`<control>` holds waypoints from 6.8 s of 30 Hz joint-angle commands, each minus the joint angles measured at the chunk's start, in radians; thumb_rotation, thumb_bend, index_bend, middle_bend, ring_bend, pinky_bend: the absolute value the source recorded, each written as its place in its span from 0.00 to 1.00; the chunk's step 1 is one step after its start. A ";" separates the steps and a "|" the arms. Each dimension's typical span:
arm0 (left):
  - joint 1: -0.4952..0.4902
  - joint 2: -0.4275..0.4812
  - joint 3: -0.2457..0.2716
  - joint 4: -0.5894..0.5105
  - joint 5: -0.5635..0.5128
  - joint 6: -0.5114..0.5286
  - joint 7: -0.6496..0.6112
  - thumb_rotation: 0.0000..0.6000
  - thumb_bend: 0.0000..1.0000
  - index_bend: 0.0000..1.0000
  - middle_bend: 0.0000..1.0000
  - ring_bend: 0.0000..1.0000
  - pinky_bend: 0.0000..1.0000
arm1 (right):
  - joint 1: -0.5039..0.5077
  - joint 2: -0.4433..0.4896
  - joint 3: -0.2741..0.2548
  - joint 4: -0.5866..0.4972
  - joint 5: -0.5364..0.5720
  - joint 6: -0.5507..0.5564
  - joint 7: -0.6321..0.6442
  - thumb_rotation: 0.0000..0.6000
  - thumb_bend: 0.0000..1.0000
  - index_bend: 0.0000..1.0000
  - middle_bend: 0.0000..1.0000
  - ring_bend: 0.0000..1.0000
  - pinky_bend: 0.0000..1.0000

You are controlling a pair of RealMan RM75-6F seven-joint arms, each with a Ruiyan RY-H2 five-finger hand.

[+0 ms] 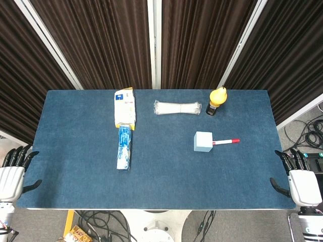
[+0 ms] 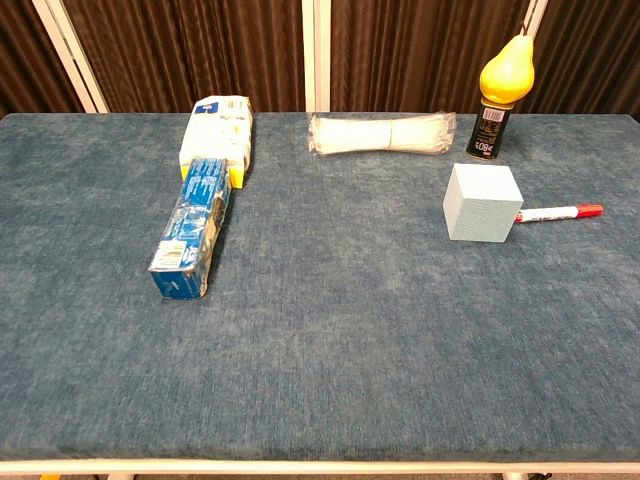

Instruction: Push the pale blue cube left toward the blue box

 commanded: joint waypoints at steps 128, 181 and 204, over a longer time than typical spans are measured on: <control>0.061 0.000 0.013 0.024 -0.020 0.027 -0.033 1.00 0.09 0.25 0.18 0.07 0.09 | 0.759 -0.640 0.192 0.588 0.492 -0.775 -0.407 1.00 0.43 0.62 0.55 0.17 0.17; 0.068 -0.006 0.017 0.023 0.006 0.043 -0.044 1.00 0.09 0.25 0.18 0.07 0.09 | 0.872 -0.582 0.101 0.348 0.774 -0.638 -0.668 1.00 0.43 0.64 0.56 0.17 0.17; 0.060 0.002 0.016 -0.011 0.020 0.044 -0.011 1.00 0.09 0.25 0.18 0.07 0.09 | 0.650 -0.366 -0.006 0.351 0.613 -0.625 -0.408 1.00 0.17 0.13 0.25 0.01 0.11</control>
